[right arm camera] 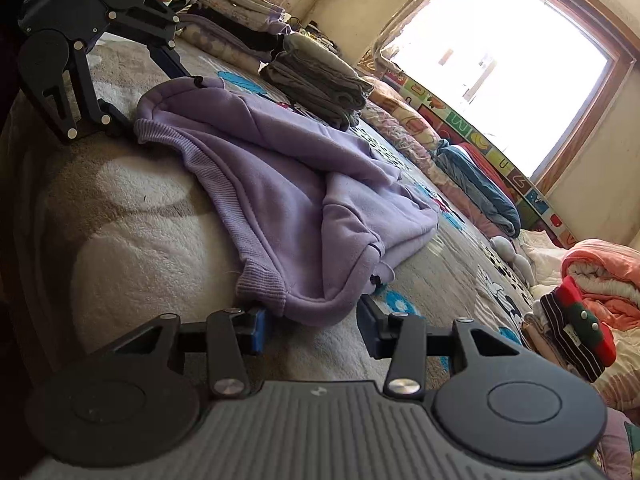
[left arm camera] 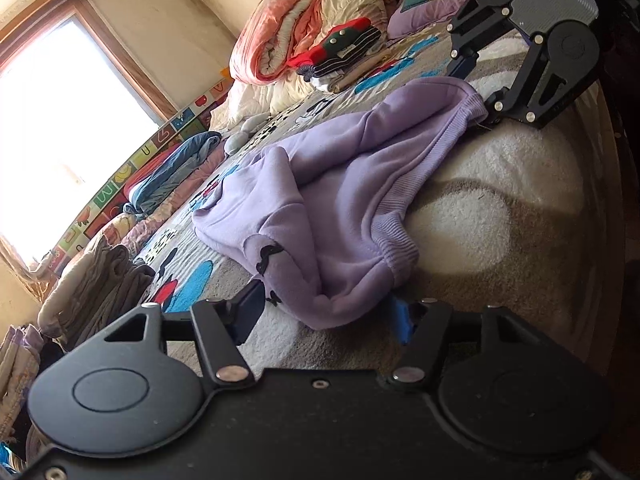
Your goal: Fold clothes
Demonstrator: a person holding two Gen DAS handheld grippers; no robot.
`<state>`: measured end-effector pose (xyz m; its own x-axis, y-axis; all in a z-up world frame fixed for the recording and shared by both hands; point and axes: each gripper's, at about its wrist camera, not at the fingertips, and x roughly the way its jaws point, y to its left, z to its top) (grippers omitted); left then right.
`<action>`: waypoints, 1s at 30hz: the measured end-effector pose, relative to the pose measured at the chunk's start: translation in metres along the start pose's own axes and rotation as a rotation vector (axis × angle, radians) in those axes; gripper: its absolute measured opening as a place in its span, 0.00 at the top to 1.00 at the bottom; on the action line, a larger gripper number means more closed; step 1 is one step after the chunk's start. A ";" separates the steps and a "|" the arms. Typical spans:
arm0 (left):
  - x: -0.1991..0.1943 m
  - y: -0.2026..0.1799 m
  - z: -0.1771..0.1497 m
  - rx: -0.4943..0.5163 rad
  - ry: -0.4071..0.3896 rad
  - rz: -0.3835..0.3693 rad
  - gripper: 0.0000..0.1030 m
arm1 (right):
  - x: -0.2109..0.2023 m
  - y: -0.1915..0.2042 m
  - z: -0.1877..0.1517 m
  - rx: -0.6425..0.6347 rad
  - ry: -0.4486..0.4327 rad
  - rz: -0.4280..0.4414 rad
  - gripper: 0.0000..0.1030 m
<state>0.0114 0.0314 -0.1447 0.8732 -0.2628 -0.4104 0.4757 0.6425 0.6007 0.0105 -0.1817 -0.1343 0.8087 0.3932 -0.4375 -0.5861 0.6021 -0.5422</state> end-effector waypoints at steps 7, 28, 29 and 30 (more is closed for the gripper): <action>0.009 -0.004 0.014 -0.072 0.053 0.014 0.70 | 0.003 -0.002 0.004 0.045 -0.001 0.043 0.71; -0.079 0.046 0.058 -0.303 -0.113 -0.091 0.79 | -0.101 -0.032 0.027 0.244 -0.195 0.037 0.74; -0.075 0.054 0.060 -0.344 -0.128 -0.093 0.78 | -0.101 -0.037 0.027 0.267 -0.210 0.033 0.74; -0.072 0.062 0.062 -0.385 -0.142 -0.095 0.78 | -0.098 -0.044 0.027 0.299 -0.228 0.031 0.74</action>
<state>-0.0153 0.0454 -0.0357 0.8463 -0.4132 -0.3363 0.5040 0.8255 0.2540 -0.0418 -0.2282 -0.0476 0.8008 0.5390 -0.2612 -0.5974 0.7505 -0.2826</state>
